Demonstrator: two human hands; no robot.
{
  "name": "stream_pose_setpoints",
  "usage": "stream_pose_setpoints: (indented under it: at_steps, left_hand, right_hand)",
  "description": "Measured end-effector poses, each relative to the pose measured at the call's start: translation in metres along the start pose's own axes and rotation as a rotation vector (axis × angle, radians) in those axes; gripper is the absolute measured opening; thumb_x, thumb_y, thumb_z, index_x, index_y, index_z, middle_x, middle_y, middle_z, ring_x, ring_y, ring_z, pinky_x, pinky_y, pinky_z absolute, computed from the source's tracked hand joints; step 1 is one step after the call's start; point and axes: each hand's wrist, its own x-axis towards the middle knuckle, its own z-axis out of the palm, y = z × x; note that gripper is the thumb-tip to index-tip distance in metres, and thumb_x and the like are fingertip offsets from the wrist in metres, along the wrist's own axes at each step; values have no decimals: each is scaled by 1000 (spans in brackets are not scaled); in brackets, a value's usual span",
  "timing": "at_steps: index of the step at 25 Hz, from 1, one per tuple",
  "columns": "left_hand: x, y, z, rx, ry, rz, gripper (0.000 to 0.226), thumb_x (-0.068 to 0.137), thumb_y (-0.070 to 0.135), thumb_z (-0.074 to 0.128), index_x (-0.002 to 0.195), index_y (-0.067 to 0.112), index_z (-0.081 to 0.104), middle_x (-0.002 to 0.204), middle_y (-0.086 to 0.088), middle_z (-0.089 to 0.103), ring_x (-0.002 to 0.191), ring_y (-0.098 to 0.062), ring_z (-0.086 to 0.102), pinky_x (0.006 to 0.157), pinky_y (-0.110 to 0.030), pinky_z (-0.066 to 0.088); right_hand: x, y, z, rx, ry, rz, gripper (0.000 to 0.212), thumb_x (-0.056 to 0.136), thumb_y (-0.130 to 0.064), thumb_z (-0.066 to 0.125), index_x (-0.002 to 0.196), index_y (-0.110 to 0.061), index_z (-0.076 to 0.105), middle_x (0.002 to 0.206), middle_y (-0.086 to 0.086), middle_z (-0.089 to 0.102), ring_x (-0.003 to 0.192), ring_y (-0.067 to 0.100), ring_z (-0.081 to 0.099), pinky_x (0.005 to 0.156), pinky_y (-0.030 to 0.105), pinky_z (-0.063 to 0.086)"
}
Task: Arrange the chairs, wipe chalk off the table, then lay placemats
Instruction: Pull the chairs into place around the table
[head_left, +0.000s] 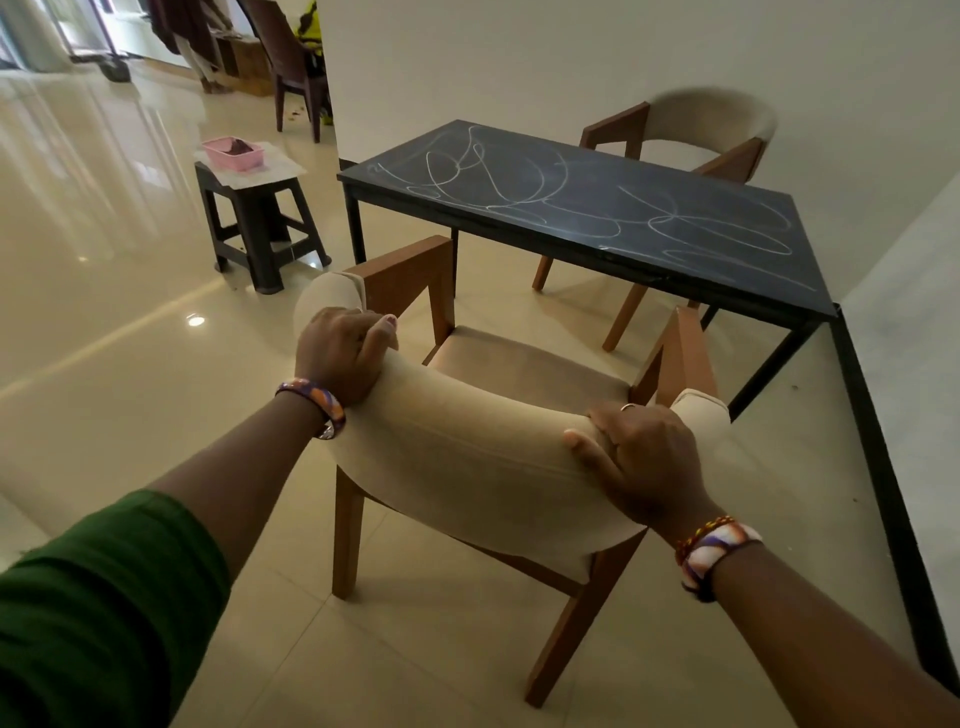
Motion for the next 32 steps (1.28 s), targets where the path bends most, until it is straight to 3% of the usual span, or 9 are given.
stream_pose_setpoints:
  at_steps: [4, 8, 13, 20, 26, 32]
  left_hand:
    - [-33, 23, 24, -33, 193, -89, 52, 86, 42, 30, 74, 10, 69, 77, 3, 61, 82, -14, 50, 87, -33, 30]
    - [-32, 29, 32, -61, 276, -84, 50, 87, 39, 33, 69, 10, 70, 74, 7, 59, 81, -10, 47, 91, -35, 30]
    - [-11, 23, 43, -42, 233, -107, 54, 86, 42, 30, 70, 10, 71, 78, -6, 69, 81, -9, 47, 96, -40, 32]
    - [17, 9, 46, -37, 222, -153, 57, 84, 42, 27, 71, 9, 71, 80, -9, 69, 81, -9, 45, 95, -29, 26]
    - [29, 6, 50, -72, 206, -157, 56, 85, 41, 27, 69, 8, 70, 78, -8, 68, 80, -9, 45, 96, -39, 33]
    - [45, 10, 65, -52, 186, -139, 54, 86, 38, 29, 70, 8, 71, 77, -9, 68, 78, -9, 44, 96, -45, 38]
  right_hand:
    - [0, 10, 7, -6, 79, -25, 76, 95, -57, 14, 71, -8, 66, 54, 7, 59, 44, 22, 54, 48, 24, 42]
    - [4, 13, 11, 4, 143, -56, 74, 96, -54, 15, 64, -8, 63, 49, 7, 55, 40, 22, 48, 45, 24, 39]
    - [19, 19, 18, -2, 127, 7, 74, 95, -55, 13, 62, -8, 60, 49, 7, 55, 40, 24, 49, 44, 26, 41]
    - [41, 18, 36, -24, 145, 33, 65, 94, -49, 22, 62, -7, 60, 47, 8, 54, 38, 23, 47, 45, 24, 39]
    - [50, 25, 43, -26, 141, 36, 52, 89, -40, 32, 62, -5, 60, 47, 9, 54, 37, 23, 47, 46, 24, 40]
    - [63, 47, 48, -17, 120, 62, 53, 89, -39, 31, 65, -4, 62, 49, 10, 56, 39, 24, 49, 48, 22, 38]
